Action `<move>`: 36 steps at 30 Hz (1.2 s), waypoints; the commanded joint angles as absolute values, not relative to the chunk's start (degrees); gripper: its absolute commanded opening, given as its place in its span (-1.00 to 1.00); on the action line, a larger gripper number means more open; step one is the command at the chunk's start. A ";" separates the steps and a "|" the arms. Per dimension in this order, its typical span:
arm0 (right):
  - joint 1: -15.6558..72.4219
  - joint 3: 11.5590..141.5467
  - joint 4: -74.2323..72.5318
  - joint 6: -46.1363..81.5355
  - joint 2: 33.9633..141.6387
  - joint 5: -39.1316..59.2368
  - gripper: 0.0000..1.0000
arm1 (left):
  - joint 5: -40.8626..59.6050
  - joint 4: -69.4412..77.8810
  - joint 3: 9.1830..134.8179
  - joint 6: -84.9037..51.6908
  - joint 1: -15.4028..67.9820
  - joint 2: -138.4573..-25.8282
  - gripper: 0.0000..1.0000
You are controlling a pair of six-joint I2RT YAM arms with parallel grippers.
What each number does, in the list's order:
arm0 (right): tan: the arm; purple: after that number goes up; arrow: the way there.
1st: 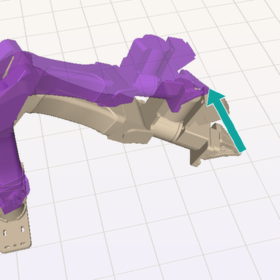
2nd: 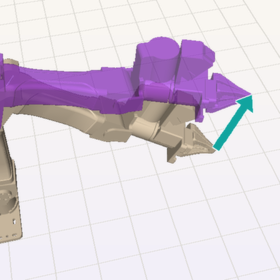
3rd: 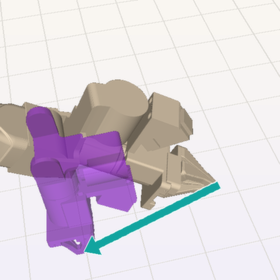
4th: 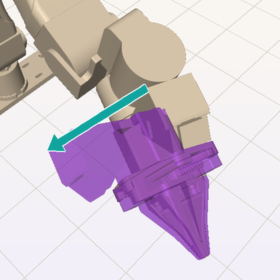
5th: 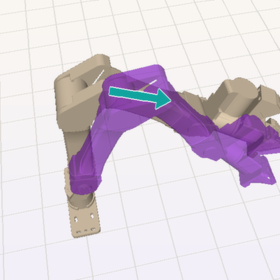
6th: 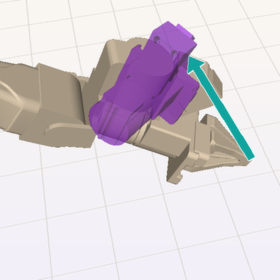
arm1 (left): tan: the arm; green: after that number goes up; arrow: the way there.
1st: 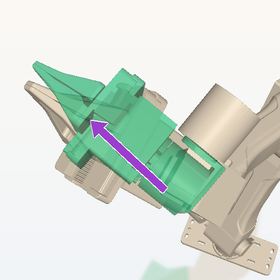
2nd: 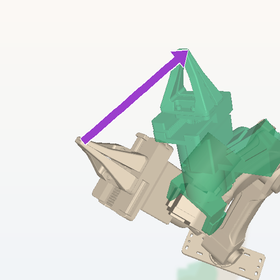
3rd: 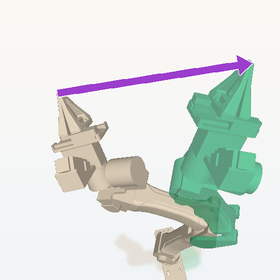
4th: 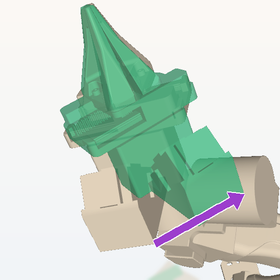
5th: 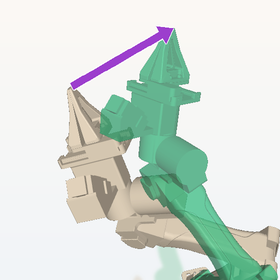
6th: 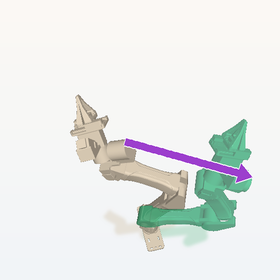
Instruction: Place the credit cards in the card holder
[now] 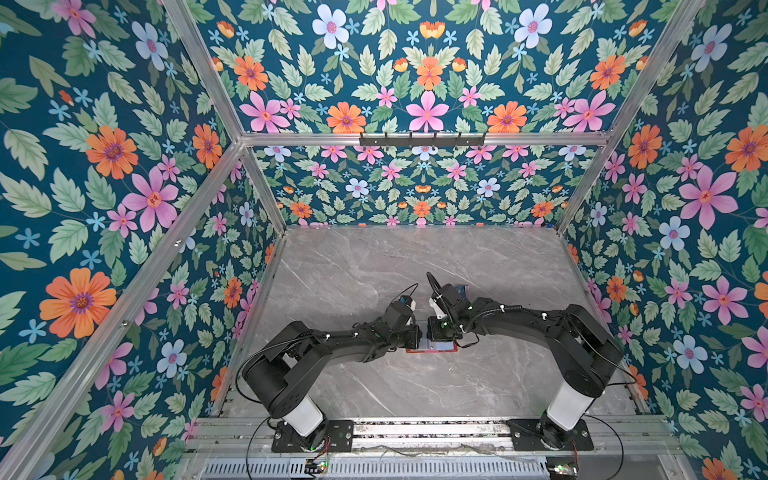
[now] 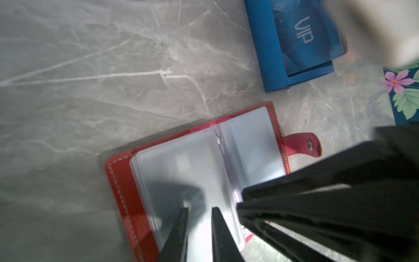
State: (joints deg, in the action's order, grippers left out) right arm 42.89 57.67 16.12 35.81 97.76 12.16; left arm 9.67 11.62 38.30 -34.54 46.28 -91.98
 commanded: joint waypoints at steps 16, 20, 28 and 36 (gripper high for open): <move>30.54 58.49 29.03 28.83 85.10 9.33 -0.39 | 9.36 3.88 54.60 -30.75 46.21 -96.84 -0.39; 27.33 60.25 31.77 27.74 84.82 8.97 -0.33 | 10.94 3.75 60.75 -30.78 46.16 -102.04 -0.39; 23.29 64.94 35.95 25.73 87.35 8.00 -0.12 | 13.21 2.76 71.12 -31.41 45.80 -110.68 -0.33; 21.58 70.69 38.50 23.74 93.20 8.72 -0.12 | 17.10 3.16 76.44 -32.57 44.91 -116.54 -0.29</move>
